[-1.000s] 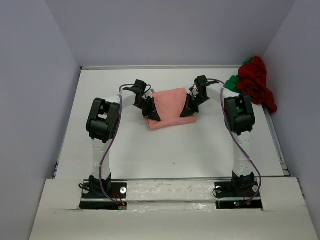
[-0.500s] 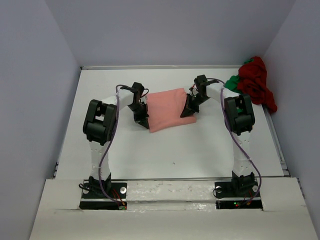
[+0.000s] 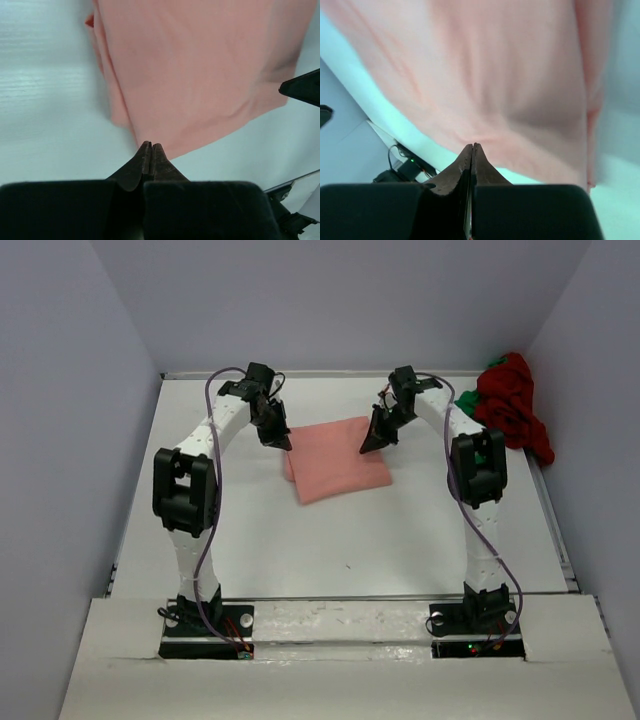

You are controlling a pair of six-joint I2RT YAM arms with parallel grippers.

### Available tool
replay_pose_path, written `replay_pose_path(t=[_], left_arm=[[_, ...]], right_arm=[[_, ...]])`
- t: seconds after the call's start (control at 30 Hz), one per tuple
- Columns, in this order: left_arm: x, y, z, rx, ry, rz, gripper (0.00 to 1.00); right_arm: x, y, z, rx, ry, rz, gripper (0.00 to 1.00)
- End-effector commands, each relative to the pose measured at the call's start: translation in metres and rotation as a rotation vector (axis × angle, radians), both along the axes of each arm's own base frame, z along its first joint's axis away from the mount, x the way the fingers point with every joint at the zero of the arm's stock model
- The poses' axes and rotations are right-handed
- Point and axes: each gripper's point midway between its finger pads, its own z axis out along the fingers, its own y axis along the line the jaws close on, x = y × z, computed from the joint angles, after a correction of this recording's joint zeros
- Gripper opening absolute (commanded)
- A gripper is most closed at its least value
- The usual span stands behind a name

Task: Fold and stack the t-shirts
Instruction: Fold the tshirt, then neatly place the folded tshirt to the corner

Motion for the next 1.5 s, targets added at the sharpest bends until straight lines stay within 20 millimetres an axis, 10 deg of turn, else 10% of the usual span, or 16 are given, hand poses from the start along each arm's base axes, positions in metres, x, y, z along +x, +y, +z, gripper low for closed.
replay_pose_path(t=[0.0,0.03,0.23,0.6,1.47], left_arm=[[-0.001,0.000,0.034,-0.014,-0.058,0.017,0.00],[-0.004,0.003,0.030,0.002,-0.053,0.027,0.02],[-0.007,0.011,0.022,-0.038,-0.089,0.060,0.52],[-0.008,0.041,-0.030,0.003,-0.065,0.130,0.75],[0.011,-0.012,-0.095,-0.202,0.032,0.044,0.70]], right_arm=[[0.026,0.007,0.085,0.056,-0.168,0.018,0.00],[0.023,0.007,0.095,0.060,-0.163,0.021,0.02],[0.015,0.002,0.153,0.064,-0.268,0.042,0.90],[-0.002,-0.013,0.189,0.024,-0.389,0.019,0.91],[-0.008,-0.021,0.187,-0.017,-0.382,-0.006,0.91]])
